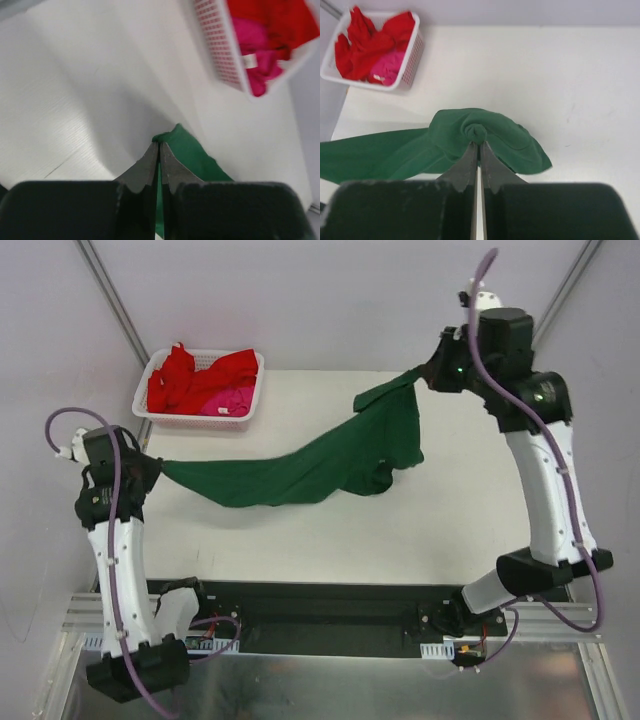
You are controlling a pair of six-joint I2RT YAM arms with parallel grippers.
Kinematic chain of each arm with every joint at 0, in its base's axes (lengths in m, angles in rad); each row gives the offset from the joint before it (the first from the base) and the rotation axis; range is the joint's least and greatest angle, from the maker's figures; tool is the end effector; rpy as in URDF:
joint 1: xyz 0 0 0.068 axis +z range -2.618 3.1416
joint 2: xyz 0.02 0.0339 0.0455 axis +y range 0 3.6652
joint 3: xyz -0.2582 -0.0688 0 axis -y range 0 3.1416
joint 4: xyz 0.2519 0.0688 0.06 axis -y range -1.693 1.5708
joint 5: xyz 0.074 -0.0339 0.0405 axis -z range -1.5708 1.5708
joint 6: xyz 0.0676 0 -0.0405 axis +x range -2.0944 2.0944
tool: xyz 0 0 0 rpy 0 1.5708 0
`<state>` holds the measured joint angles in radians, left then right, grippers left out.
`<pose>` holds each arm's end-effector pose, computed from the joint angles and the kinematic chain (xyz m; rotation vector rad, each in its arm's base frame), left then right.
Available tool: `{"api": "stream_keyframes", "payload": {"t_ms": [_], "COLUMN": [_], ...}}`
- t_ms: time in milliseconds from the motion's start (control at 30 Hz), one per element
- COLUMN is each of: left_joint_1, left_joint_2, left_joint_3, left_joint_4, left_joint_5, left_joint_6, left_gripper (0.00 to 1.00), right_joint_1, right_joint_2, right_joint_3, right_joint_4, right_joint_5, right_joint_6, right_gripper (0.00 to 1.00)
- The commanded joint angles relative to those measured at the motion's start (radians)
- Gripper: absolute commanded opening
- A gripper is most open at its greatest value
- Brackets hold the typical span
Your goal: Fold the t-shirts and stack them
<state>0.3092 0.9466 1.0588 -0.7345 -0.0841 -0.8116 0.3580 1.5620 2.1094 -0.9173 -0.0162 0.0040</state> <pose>0.2150 0.0747 0.3284 -1.2077 1.8353 -0.1907 0.3121 0.1179 0.5028 -0.3538 1.9168 0.2558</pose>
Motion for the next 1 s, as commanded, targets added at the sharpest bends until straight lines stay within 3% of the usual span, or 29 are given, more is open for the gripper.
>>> {"api": "stream_keyframes", "payload": {"t_ms": [0,167,367,433,733,867,967], "left_joint_1": [-0.001,-0.097,-0.148,-0.148,-0.139,-0.134,-0.131], "left_joint_2": [-0.143,-0.21,-0.233,-0.212,-0.066,0.14,0.307], "left_joint_3": [0.191,0.299,0.408,0.356,-0.147,-0.29,-0.303], "left_joint_4": [-0.116,-0.235,-0.325,-0.313,-0.106,0.033,0.116], "left_joint_5": [0.104,0.103,-0.014,-0.048,-0.146,-0.193,-0.244], "left_joint_6": [0.094,0.032,-0.031,-0.05,-0.193,-0.202,-0.207], "left_gripper": [0.0,0.0,0.0,0.0,0.0,0.0,0.0], "right_joint_1": [-0.008,-0.007,-0.007,-0.007,-0.008,-0.008,-0.008], "right_joint_2": [-0.196,-0.413,-0.378,-0.324,-0.057,0.038,0.159], "right_joint_3": [0.078,0.069,0.236,0.209,-0.006,-0.159,-0.213], "right_joint_4": [-0.051,-0.061,-0.186,-0.186,-0.089,0.068,0.138], "right_joint_5": [0.131,0.165,0.194,0.203,0.165,0.125,0.113], "right_joint_6": [-0.065,-0.071,-0.079,-0.087,-0.108,-0.105,-0.099], "right_gripper": [0.01,0.01,0.01,0.01,0.01,0.01,0.01]}}
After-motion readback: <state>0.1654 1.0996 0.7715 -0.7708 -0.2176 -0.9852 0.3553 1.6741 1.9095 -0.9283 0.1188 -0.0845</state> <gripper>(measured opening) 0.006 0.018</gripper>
